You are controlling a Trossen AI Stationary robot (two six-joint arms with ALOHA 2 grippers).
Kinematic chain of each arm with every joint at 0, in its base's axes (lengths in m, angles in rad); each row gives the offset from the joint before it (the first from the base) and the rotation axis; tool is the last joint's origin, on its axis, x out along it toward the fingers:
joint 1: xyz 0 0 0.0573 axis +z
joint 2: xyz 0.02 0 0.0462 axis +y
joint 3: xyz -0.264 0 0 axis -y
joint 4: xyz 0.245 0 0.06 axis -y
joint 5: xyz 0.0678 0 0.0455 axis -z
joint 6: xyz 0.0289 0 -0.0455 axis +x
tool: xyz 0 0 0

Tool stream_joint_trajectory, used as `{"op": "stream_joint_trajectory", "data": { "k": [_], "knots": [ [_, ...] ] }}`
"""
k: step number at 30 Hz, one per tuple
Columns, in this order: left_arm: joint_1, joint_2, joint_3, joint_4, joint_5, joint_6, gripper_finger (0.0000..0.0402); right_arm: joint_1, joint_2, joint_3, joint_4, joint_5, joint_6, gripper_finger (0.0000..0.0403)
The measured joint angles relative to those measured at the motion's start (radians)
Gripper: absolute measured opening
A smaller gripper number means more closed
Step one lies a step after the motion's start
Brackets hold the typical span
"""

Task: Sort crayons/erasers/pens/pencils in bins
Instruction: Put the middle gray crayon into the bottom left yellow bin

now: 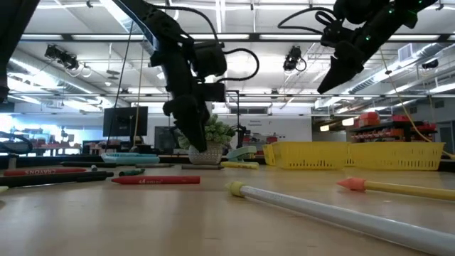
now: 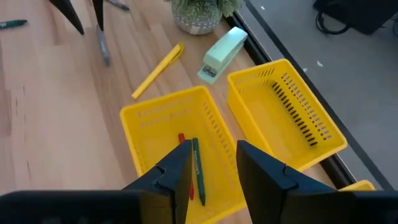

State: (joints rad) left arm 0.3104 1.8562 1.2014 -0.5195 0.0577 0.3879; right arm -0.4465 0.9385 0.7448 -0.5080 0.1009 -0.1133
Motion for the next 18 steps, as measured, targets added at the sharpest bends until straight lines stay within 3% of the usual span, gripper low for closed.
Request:
{"op": "stream_joint_trajectory", "data": {
  "k": [18],
  "knots": [
    [0.032, 0.069, 0.004, -0.033, 0.001, -0.010, 0.0119, 0.041, 0.002, 0.000, 0.049, 0.000, 0.016, 0.0131]
  ]
}}
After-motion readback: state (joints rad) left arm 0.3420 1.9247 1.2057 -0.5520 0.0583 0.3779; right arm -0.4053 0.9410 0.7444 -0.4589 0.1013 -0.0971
